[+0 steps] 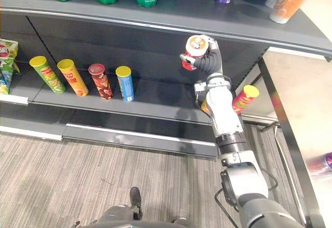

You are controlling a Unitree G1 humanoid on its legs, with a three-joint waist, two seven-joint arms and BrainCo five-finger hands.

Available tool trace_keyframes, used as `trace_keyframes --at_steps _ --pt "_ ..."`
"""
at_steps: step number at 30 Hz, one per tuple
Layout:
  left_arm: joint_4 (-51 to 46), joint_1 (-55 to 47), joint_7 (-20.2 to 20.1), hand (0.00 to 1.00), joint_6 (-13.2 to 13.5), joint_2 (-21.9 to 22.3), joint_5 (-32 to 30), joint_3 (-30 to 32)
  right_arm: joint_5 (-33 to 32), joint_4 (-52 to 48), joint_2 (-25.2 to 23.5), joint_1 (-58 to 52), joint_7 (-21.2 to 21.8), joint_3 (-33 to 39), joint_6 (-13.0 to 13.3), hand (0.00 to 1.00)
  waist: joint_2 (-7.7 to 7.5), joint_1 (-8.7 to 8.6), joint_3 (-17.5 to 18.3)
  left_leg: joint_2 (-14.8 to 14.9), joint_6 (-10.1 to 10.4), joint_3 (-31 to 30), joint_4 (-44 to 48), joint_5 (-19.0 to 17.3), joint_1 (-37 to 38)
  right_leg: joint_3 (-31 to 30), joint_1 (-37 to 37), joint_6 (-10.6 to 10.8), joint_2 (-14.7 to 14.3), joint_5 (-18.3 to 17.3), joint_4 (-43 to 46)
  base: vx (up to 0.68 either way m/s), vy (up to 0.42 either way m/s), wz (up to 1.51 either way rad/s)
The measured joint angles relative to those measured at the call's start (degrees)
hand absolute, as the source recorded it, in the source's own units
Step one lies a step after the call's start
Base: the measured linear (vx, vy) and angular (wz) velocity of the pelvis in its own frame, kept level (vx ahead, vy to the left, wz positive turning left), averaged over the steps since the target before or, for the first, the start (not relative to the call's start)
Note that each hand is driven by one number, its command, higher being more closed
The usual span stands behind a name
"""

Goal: Put the gum and the chips on the shelf.

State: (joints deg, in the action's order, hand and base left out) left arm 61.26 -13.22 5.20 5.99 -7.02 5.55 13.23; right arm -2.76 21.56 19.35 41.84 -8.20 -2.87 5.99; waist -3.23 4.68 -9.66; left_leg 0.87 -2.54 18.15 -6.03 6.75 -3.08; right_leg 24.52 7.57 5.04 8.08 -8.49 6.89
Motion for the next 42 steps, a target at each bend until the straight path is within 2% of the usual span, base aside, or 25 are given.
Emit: trace_keyframes --at_steps 4,6,7,8,13,17,22,27,36,42 --pt "-0.9 0.2 0.0 0.0 0.0 0.3 0.0 0.1 -0.5 2.3 0.1 4.5 -0.3 0.1 -2.8 1.0 1.12 0.27 -0.7 0.6 1.0 0.0 0.0 0.8 -1.8 0.0 -0.6 0.0 -1.1 0.0 -2.4 -0.12 -0.029 0.01" --pt "-0.6 -0.1 0.1 0.0 -0.6 0.8 0.0 0.2 -1.1 2.4 0.4 6.2 -0.9 0.3 -3.4 1.0 2.46 0.38 -1.3 1.1 2.2 0.3 0.0 0.4 -2.4 0.1 -1.3 -0.7 -1.7 0.0 -3.3 -0.12 0.0 0.04" --pt "-0.5 0.2 0.1 0.0 -0.8 0.7 0.0 0.2 -1.2 2.4 0.4 6.2 -0.9 0.3 -3.4 1.0 1.98 0.51 -1.3 0.9 2.3 0.8 0.4 0.3 -2.5 0.0 -1.5 -1.0 -1.1 0.1 -3.9 -0.03 0.016 -0.06" --pt "0.1 0.1 0.1 0.0 -1.2 0.8 0.0 0.2 -1.3 0.9 0.4 6.2 -1.1 0.6 -3.3 1.0 1.83 0.5 -1.3 1.0 0.4 0.2 2.2 0.9 -2.3 0.0 -1.8 -1.0 -0.9 0.1 -4.1 0.09 -0.013 -0.13" --pt "0.2 0.7 -0.1 0.0 -1.2 1.0 -0.1 0.6 -1.3 -2.1 0.4 5.2 -0.1 1.2 -3.0 1.0 1.29 0.27 -1.6 0.9 -0.1 0.2 0.0 1.4 -1.6 -0.9 -1.9 0.1 -1.3 2.6 -4.8 0.08 0.0 -0.12" --pt "-0.8 1.0 -0.2 0.0 -1.1 1.1 -0.1 0.6 -1.7 -7.2 0.4 3.4 0.8 1.5 -2.1 1.0 1.28 -0.09 -1.6 0.8 0.1 0.2 0.0 1.3 -1.1 -1.2 -1.3 0.2 -1.2 2.7 -4.8 0.04 0.011 0.0" --pt "-0.4 0.8 -0.6 0.0 -1.2 1.1 -0.2 0.1 -1.7 -12.3 0.5 0.9 2.9 0.5 0.6 1.0 1.07 -0.14 -1.2 1.4 1.0 0.3 0.0 0.7 0.0 -1.6 -0.5 -0.4 -1.8 2.3 -4.7 0.0 -0.003 -0.01" --pt "0.0 0.3 -0.6 0.0 -1.2 1.1 -0.3 0.0 -1.7 -12.4 0.5 -1.9 3.7 -1.5 0.6 1.0 0.73 -0.1 -0.9 1.8 1.3 0.4 0.0 1.0 0.0 -1.6 -0.9 -1.3 -2.0 1.7 -4.7 0.0 0.0 0.0" --pt "0.3 0.1 -0.6 0.0 -1.2 -0.1 -0.3 0.0 -2.2 -16.5 0.4 -2.9 3.6 -2.0 0.8 1.0 -1.52 -0.08 0.5 1.8 1.3 0.1 0.0 1.0 0.0 -1.5 -0.4 -0.7 -2.1 2.0 -4.8 0.05 -0.005 0.01" --pt "0.3 -0.1 -0.6 0.0 -1.2 -0.1 -0.3 0.1 -2.3 -15.8 1.0 -1.4 1.4 -1.9 0.8 1.0 -1.51 -0.07 0.6 1.9 1.4 -0.1 0.0 1.1 0.1 -1.3 -0.4 -0.7 -2.2 2.0 -4.6 0.0 0.0 0.0"
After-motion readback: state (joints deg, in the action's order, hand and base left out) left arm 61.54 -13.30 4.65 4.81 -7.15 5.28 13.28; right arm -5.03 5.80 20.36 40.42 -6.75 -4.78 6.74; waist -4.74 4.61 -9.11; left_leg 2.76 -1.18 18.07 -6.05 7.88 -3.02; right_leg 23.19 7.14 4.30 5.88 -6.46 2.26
